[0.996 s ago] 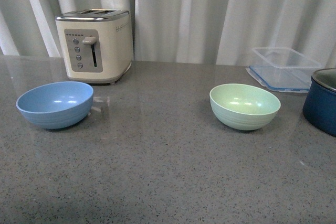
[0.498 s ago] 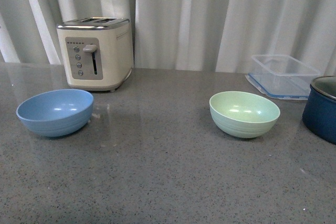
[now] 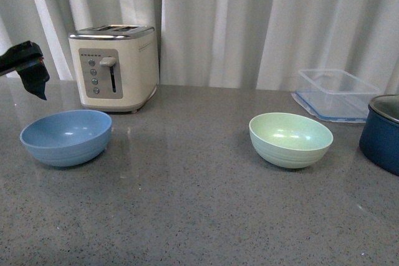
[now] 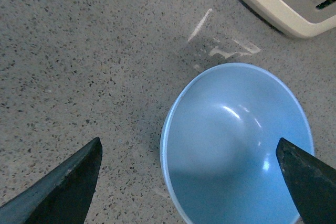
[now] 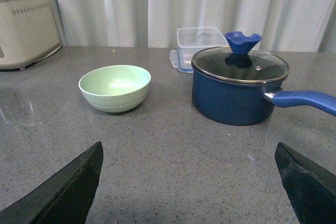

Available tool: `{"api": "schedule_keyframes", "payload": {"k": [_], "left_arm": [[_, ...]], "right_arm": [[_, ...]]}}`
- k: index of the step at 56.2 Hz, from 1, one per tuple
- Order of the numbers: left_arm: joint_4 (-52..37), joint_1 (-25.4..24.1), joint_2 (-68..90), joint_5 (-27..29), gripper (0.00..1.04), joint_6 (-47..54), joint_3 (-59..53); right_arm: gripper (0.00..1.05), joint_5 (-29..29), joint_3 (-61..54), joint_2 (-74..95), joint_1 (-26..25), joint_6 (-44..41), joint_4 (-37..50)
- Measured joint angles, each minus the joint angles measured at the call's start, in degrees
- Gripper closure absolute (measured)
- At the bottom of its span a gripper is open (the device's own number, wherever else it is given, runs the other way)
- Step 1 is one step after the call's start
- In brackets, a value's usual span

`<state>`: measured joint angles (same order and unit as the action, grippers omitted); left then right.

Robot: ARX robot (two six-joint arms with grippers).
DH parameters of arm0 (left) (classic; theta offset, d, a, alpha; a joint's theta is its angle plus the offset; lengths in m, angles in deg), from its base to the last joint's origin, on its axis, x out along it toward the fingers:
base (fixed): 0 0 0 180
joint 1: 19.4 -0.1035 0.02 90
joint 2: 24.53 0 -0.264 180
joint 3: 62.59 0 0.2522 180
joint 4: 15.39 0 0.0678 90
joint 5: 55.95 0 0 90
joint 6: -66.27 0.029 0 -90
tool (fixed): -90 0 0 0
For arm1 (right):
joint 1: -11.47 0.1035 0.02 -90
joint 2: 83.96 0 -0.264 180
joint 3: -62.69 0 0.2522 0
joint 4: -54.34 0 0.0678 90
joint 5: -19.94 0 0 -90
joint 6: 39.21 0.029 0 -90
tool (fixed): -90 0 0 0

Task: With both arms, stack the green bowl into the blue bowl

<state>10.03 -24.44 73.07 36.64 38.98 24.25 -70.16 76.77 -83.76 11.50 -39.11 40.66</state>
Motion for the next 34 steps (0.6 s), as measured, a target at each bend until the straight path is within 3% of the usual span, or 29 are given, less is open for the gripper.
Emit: {"api": "schedule_keyframes", "payload": {"k": [22, 34], "left_arm": [[1.0, 0.9, 7.8, 0.6, 0.07, -1.3, 3.7], [1.5, 1.4, 8.8, 1.4, 0.4, -1.2, 4.0]], "right_arm": [[0.1, 0.0, 0.0, 0.0, 0.0, 0.0, 0.0], [0.1, 0.0, 0.0, 0.0, 0.0, 0.0, 0.0]]}}
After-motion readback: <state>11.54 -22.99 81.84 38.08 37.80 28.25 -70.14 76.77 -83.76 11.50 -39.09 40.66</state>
